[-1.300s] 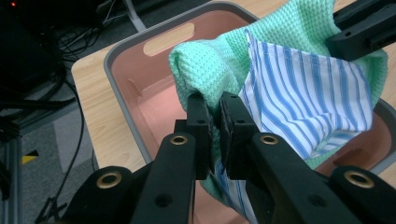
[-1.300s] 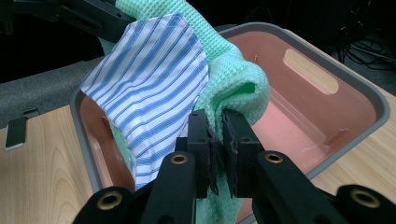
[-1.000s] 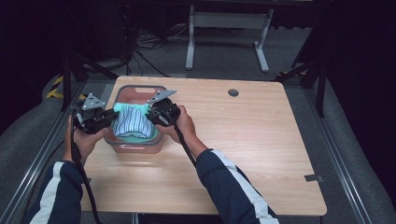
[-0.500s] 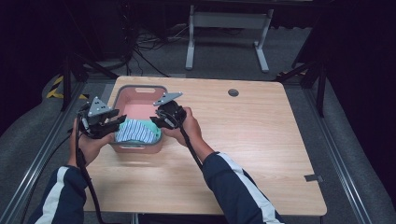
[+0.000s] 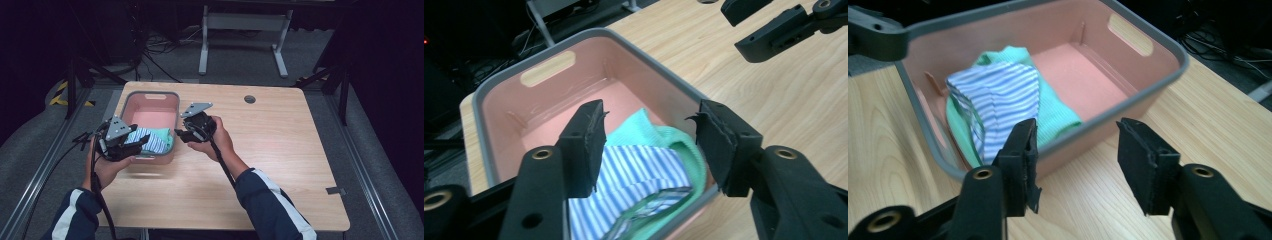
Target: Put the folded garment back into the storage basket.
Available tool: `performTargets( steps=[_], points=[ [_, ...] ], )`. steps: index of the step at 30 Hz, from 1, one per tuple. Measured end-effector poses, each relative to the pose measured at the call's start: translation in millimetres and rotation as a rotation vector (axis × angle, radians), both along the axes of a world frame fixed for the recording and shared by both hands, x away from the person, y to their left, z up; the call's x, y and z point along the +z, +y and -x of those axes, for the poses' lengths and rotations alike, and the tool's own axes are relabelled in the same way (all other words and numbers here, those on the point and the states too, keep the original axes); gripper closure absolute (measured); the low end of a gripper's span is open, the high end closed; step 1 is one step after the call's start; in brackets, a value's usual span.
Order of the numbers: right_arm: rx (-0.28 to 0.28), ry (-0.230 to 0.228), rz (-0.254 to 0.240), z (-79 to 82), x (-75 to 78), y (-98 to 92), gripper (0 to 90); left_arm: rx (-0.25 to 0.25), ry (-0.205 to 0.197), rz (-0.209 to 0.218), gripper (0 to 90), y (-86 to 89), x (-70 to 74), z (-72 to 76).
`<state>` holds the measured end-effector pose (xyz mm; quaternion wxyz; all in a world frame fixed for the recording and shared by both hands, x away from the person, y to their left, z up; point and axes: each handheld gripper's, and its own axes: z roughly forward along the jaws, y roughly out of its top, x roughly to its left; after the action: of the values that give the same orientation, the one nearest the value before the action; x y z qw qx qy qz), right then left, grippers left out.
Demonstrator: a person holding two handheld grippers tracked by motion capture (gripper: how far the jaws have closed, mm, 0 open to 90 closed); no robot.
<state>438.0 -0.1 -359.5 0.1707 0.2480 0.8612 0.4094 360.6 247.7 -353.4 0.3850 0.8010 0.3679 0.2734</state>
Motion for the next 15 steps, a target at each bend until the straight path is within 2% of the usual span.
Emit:
performTargets(
  steps=[5,7,11,14,15],
  points=[
    [-0.019,-0.009,0.019,6.7,0.5,-15.2,45.8,-0.014,-0.02,-0.006,37.8,-11.4,-0.7,7.1],
    [-0.02,-0.017,0.021,9.5,0.8,-20.6,44.8,-0.025,-0.024,0.003,35.3,-15.0,-1.4,9.5],
    [-0.017,-0.028,0.041,13.6,0.1,-32.5,40.8,-0.043,-0.02,0.022,29.8,-23.9,-3.2,13.5],
    [-0.04,-0.062,0.055,15.9,-0.7,-41.5,37.3,-0.057,-0.025,0.018,27.2,-29.8,-4.4,15.3],
    [-0.043,-0.056,0.048,15.4,-1.1,-45.2,36.3,-0.062,-0.022,0.02,26.2,-31.6,-5.0,15.9]
  ],
)
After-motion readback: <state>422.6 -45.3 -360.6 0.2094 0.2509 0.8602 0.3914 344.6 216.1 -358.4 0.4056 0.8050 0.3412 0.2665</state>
